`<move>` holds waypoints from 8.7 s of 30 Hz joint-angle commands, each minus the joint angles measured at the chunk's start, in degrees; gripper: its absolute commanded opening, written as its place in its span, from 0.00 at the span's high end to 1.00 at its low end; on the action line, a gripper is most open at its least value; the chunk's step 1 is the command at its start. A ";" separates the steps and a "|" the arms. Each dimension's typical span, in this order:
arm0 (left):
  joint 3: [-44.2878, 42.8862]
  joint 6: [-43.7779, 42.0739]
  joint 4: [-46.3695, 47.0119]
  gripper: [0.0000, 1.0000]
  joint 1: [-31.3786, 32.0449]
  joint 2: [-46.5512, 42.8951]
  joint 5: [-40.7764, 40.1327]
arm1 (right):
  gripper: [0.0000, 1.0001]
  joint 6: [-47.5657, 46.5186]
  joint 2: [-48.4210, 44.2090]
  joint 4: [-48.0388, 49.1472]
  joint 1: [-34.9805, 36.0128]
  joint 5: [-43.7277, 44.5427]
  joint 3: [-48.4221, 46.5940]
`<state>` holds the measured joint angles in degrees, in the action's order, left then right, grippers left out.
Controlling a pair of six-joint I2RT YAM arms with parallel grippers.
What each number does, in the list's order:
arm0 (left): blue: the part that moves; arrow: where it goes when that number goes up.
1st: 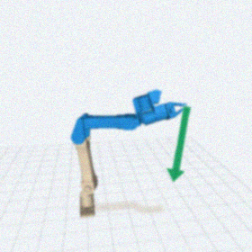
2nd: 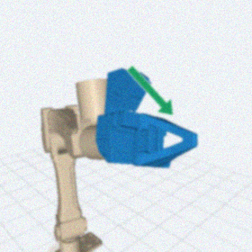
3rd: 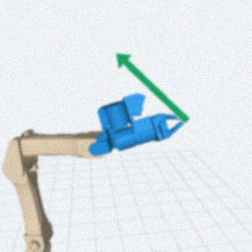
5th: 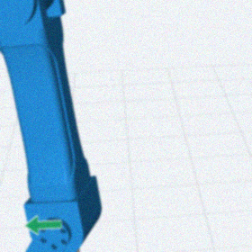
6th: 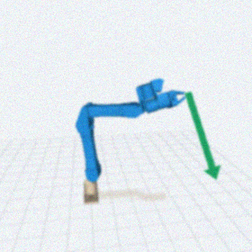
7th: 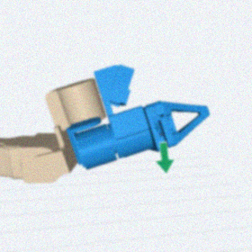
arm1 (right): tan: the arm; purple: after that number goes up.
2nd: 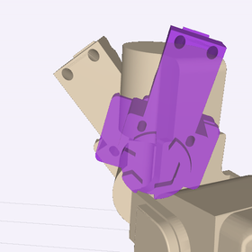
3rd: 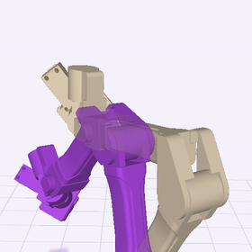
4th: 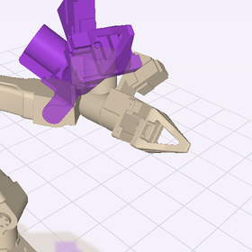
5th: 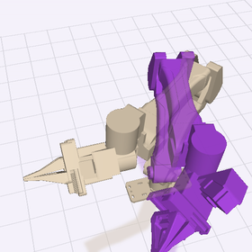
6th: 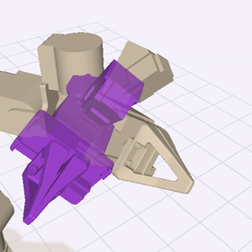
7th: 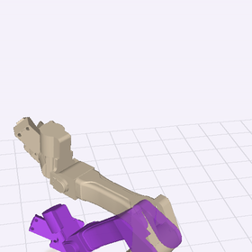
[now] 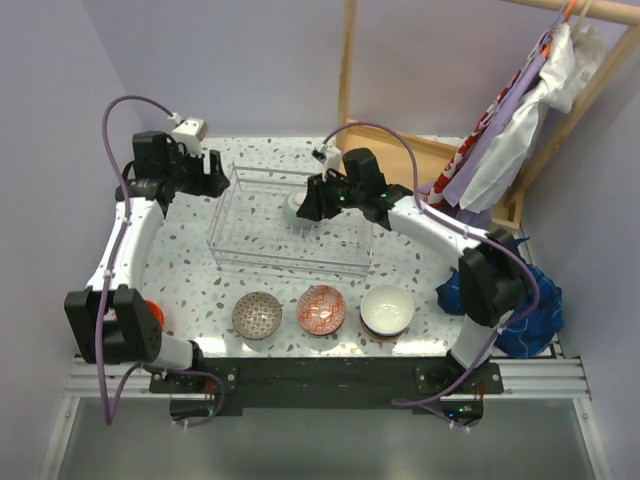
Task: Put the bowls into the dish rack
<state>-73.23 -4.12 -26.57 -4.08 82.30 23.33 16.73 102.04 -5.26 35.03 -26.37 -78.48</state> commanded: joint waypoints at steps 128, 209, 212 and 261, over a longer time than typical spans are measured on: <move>-11.23 -10.21 -3.05 1.00 16.03 19.56 -3.03 | 1.00 53.49 22.94 49.38 -7.78 -10.54 -3.00; -13.08 1.57 14.70 1.00 32.46 30.38 7.25 | 0.57 4.54 -6.94 -3.97 -16.13 -5.62 0.70; -12.99 2.36 15.40 1.00 32.55 29.76 8.66 | 0.57 3.23 -7.38 -5.02 -16.04 -4.75 -0.18; 5.37 -5.99 -8.32 0.33 4.25 -8.90 -11.11 | 0.39 -66.62 -16.45 -54.93 8.47 -8.52 -2.02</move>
<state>-72.18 -8.84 -32.08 1.61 79.13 14.00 -35.33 83.29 -47.16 39.42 -35.68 -75.79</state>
